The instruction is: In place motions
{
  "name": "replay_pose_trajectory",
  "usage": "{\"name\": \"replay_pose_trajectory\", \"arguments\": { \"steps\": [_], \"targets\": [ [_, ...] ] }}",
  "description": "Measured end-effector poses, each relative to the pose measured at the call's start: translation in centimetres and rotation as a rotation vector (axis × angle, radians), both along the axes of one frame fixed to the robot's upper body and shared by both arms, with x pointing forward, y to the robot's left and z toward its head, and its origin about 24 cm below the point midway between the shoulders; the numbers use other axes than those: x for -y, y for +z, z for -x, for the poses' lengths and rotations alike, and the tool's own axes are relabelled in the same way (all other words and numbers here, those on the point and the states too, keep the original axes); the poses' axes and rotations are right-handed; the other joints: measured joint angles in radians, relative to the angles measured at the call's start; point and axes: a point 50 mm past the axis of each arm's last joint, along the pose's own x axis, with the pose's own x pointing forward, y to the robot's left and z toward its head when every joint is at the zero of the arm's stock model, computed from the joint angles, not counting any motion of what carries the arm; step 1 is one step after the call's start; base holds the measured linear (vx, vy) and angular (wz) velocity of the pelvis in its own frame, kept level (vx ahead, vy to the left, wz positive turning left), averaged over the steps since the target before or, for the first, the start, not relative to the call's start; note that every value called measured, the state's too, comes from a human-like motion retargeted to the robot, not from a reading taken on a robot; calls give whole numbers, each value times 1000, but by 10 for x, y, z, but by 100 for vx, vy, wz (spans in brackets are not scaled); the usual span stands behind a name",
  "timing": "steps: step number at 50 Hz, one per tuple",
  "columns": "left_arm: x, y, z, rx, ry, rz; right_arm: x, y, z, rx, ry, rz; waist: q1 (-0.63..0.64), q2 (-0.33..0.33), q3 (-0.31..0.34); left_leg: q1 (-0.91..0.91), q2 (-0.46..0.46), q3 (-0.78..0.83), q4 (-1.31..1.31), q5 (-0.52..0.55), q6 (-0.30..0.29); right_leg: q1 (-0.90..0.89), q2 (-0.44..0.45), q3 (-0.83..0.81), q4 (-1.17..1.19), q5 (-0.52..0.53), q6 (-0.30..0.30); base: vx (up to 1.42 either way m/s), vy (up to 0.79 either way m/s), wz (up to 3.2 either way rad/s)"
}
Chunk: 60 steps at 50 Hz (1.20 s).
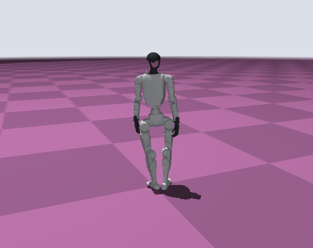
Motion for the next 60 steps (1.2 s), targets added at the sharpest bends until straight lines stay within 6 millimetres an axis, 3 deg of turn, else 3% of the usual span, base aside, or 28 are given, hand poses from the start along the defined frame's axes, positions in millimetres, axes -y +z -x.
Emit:
{"name": "replay_pose_trajectory", "arguments": {
  "steps": [5, 8, 12, 16, 24, 31, 36, 40, 42, 45, 47, 51, 56, 60],
  "targets": [
    [6, -1, 0, 6, 27, 16, 3, 1, -13, 1, 105, 28, -44, 13, 1, 10, 42, 109, 11, -54, -30, 75, -61, -387, -54, -37, 45, -28, -10, -262],
    [7, -2, 5, 2, 63, 17, 12, 3, -15, -17, 170, 61, -20, 5, -17, 52, 58, 307, 5, -83, -66, 99, -72, -531, -77, -42, 62, -21, -15, -332],
    [4, -2, 14, -19, 120, 6, 20, 4, -13, -23, 121, 89, 102, -17, -41, 135, 48, 619, -24, -108, -130, 60, -80, -444, -41, -33, 75, -19, -24, -398],
    [-6, 0, 21, -54, 132, -25, 19, 4, -4, -12, -88, 88, 28, -31, -40, 163, 57, 660, 3, -116, -157, 33, -61, -357, -57, 91, 48, -14, -27, -152],
    [-6, 2, 1, -35, 73, -46, 22, 5, 36, -85, -549, 126, -66, 3, -42, 199, 99, 702, 14, -101, -181, 42, -7, -287, -64, 81, 46, -3, -19, -46],
    [13, 4, -42, 123, 53, 22, 22, 8, 62, -165, -566, 159, -94, 31, -50, 198, 111, 707, 8, -93, -199, 51, 21, -265, -96, 73, 50, 1, -14, -4],
    [25, 4, -51, 152, 19, 51, 14, 6, 59, -185, -416, 104, -97, 44, -70, 201, 124, 719, 12, -76, -214, 43, 29, -243, -98, 59, 53, 4, -8, 6],
    [23, 2, -40, 132, 44, 51, 5, 2, 42, -146, -273, 56, -115, 16, -90, 207, 148, 688, 88, -15, -188, 47, 5, -228, -109, 59, 54, 1, -12, -13],
    [19, 0, -27, 101, 65, 35, 1, 1, 28, -100, -205, 34, -113, -37, -114, 200, 159, 660, 196, 12, -115, 55, -48, -219, -122, 68, 51, 1, -14, 9],
    [13, -2, -4, 43, 96, 4, -3, 0, 10, -54, -120, 13, -175, -95, -150, 84, 209, 438, 455, -65, -10, 55, -88, -277, -165, 94, 12, 8, -14, 23],
    [11, -3, 14, -8, 145, -14, -4, 0, -4, -20, -44, 6, -32, -105, -165, 31, 208, 389, 543, -115, -33, 37, -97, -131, -142, 95, 24, 3, -7, -282],
    [17, -4, 39, -73, 316, -48, -7, 2, -36, 100, -10, 12, 26, -92, -128, -78, 70, 88, 475, -133, -63, 43, -58, -61, -157, 125, -3, -4, 3, -162],
    [28, -5, 61, -109, 546, -37, -11, 6, -60, 201, -73, -36, 89, -31, -65, -105, -105, -304, 219, -50, -1, 66, 28, 49, -146, 136, -19, 5, 4, -152],
    [26, -4, 83, -149, 580, -34, -20, 4, -57, 195, -103, -63, 61, 0, -84, -94, -54, -180, 192, -72, -7, 48, 58, 114, -140, 140, -15, 9, -2, -72]
  ]
}}
